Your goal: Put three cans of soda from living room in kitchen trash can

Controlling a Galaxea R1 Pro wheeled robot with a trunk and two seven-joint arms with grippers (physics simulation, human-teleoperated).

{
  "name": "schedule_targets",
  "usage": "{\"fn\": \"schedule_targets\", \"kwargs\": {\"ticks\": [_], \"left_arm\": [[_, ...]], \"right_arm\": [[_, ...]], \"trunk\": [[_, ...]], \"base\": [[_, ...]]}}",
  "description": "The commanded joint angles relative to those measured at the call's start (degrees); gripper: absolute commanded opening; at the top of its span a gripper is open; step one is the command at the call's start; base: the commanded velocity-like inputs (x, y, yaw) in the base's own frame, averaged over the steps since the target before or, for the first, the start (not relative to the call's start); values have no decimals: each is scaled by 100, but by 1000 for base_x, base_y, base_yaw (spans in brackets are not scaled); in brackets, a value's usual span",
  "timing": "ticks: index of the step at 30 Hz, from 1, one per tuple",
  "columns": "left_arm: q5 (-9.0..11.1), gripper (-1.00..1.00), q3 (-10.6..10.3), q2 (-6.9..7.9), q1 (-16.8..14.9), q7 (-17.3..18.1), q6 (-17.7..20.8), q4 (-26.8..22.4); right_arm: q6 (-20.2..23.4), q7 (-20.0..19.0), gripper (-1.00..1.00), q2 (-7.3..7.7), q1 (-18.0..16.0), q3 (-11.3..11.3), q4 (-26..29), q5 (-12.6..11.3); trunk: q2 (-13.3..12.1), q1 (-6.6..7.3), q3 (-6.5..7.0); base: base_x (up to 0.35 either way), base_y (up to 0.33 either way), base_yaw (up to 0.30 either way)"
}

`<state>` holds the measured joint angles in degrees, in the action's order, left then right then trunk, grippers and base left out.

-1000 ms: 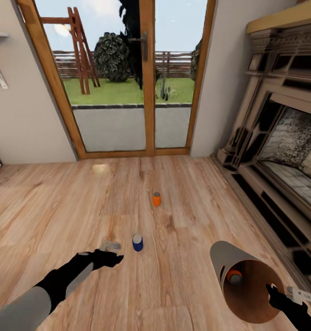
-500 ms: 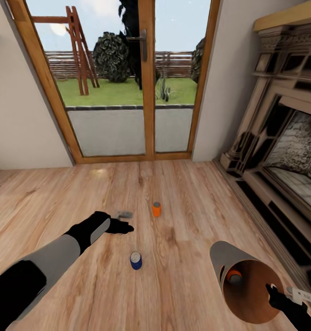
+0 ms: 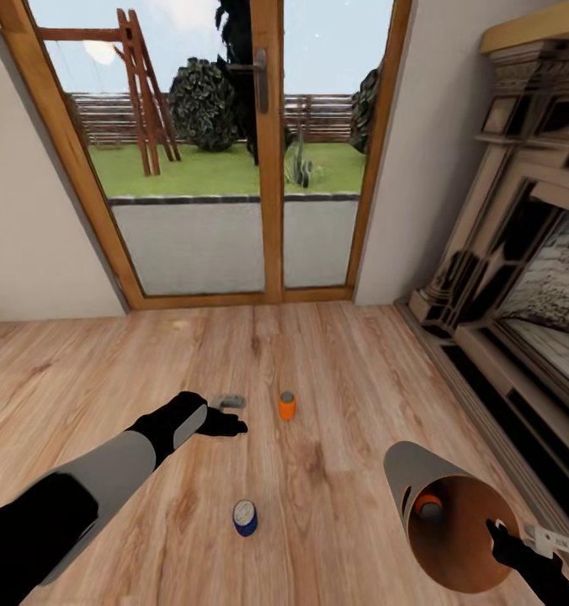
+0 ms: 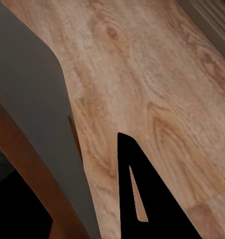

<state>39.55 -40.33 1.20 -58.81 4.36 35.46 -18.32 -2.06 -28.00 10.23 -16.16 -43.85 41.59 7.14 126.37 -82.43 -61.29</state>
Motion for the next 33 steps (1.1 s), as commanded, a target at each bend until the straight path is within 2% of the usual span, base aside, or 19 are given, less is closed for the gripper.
{"fn": "schedule_targets", "kwargs": {"ticks": [1,5,15,23,24,28,30,31,33], "left_arm": [[-18,100,-20,1,-2,23,15,10],[-18,100,-24,2,11,20,-16,51],[-18,100,-35,-5,45,-32,-94,51],[-14,100,-36,-35,56,-126,-321,52],[-15,100,-36,-61,57,-130,-328,53],[-18,100,-36,-318,59,-180,-346,56],[-18,100,-36,-462,61,-251,-353,56],[-18,100,-37,-593,66,-315,-365,57],[-18,100,-37,-641,68,-339,-369,57]], "right_arm": [[-19,-48,-100,-4,-10,-36,7,16],[-18,-50,-100,-4,-10,-36,7,16],[-18,-49,-100,-4,-10,-12,7,16],[-15,-52,-100,-2,-10,-9,12,10],[-13,-53,-100,-1,-10,-7,13,11],[-2,-56,-100,19,-10,1,15,13],[6,-57,-100,29,-10,-3,17,7],[34,-58,-100,37,-25,3,54,8],[59,-60,-100,52,-44,78,86,12]], "trunk": [[2,-2,-4],[2,-2,-4],[2,-2,-4],[323,-178,-148],[363,-200,-166],[523,-288,-237],[604,-332,-273],[644,-353,-291],[724,-397,-328]], "base": [[322,0,0],[199,0,0],[27,0,0],[1,0,0],[0,0,0],[0,0,0],[0,0,0],[0,0,0],[0,0,0]]}}
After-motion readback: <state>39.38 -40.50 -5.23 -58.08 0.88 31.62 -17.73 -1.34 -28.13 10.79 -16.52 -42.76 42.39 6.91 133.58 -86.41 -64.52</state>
